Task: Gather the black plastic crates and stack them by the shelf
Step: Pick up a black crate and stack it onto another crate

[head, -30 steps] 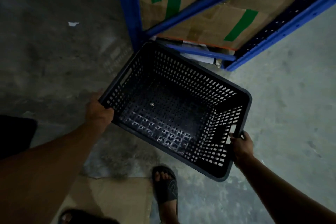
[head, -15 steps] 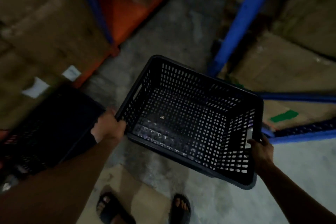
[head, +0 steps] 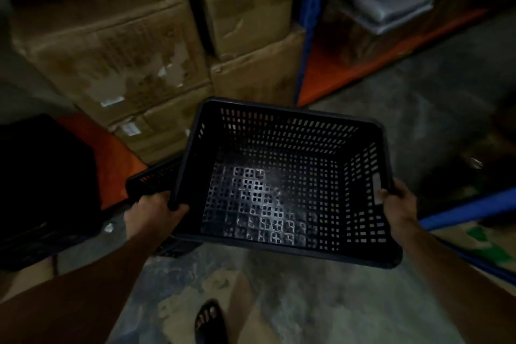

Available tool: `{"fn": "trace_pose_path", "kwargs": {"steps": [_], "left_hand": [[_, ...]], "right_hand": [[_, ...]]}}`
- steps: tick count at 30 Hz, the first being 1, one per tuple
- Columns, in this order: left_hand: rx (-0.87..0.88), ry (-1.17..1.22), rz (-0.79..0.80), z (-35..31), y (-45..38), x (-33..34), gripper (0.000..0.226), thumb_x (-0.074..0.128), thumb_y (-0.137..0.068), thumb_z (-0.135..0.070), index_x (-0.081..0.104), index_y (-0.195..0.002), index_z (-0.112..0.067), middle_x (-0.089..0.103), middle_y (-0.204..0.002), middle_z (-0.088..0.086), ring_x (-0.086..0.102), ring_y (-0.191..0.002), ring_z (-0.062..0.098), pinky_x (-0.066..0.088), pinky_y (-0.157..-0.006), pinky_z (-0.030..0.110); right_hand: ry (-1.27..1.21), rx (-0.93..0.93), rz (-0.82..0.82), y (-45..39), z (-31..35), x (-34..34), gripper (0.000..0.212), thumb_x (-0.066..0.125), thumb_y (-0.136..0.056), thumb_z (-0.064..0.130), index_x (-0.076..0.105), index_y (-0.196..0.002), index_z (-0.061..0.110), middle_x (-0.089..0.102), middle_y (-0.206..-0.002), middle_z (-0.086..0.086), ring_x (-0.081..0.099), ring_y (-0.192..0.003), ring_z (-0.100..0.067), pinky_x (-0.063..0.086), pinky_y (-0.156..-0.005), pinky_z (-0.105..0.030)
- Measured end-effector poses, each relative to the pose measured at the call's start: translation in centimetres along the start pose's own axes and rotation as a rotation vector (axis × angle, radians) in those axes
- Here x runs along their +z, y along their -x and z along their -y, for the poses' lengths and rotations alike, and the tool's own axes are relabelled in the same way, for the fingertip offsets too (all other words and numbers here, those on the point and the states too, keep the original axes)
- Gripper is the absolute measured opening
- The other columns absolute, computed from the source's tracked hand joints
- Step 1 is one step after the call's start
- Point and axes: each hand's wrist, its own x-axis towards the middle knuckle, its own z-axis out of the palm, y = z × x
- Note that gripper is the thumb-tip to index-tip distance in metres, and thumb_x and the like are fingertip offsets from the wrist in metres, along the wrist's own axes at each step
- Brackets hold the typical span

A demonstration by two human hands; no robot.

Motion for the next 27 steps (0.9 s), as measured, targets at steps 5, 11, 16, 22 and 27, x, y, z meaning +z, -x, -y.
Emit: {"fn": "trace_pose_path", "kwargs": {"steps": [5,11,16,22,27], "left_hand": [[-0.168,-0.018,-0.013,8.1,-3.2,1.0,0.045,0.060,-0.075,-0.062,0.071,-0.100,-0.027,0.070,-0.090,0.017,0.067,-0.084,0.038,0.046,-0.067,0.036],[-0.341,-0.011,0.024,14.3,-6.1,2.3,0.056,0.058,-0.074,-0.067,0.071,-0.104,-0.021,0.070,-0.097,0.022,0.067,-0.092,0.041,0.050,-0.078,0.042],[-0.443,0.049,0.091,17.2,-5.7,4.9,0.051,0.056,-0.079,-0.063,0.074,-0.100,-0.021,0.070,-0.094,0.022,0.066,-0.090,0.040,0.053,-0.080,0.043],[-0.554,0.038,0.096,18.7,-4.8,8.0,0.051,0.051,-0.081,-0.066,0.073,-0.103,-0.026,0.071,-0.098,0.019,0.067,-0.090,0.037,0.050,-0.075,0.038],[-0.608,0.092,0.055,19.8,-5.4,9.1,0.049,0.053,-0.082,-0.062,0.074,-0.101,-0.022,0.071,-0.092,0.019,0.067,-0.085,0.037,0.051,-0.071,0.038]], "right_hand": [[0.037,-0.059,0.088,0.9,2.3,11.0,0.028,0.050,-0.086,-0.001,0.065,-0.096,0.020,0.061,-0.078,0.003,0.057,-0.076,-0.019,0.049,-0.072,-0.035],[0.159,-0.136,0.160,1.4,3.4,19.7,0.019,0.055,-0.081,0.008,0.063,-0.085,0.025,0.060,-0.071,0.003,0.057,-0.074,-0.022,0.046,-0.065,-0.033],[0.182,-0.178,0.277,0.7,3.8,24.6,0.019,0.056,-0.084,0.008,0.066,-0.092,0.022,0.066,-0.084,-0.009,0.061,-0.077,-0.026,0.051,-0.071,-0.038],[0.168,-0.163,0.453,-0.3,5.5,31.6,0.019,0.045,-0.092,-0.007,0.056,-0.089,0.009,0.048,-0.073,-0.011,0.049,-0.058,-0.014,0.038,-0.055,-0.030],[0.152,-0.200,0.464,-0.8,6.1,35.2,0.030,0.047,-0.093,-0.007,0.055,-0.120,-0.015,0.060,-0.107,-0.033,0.057,-0.099,-0.047,0.046,-0.068,-0.039]]}}
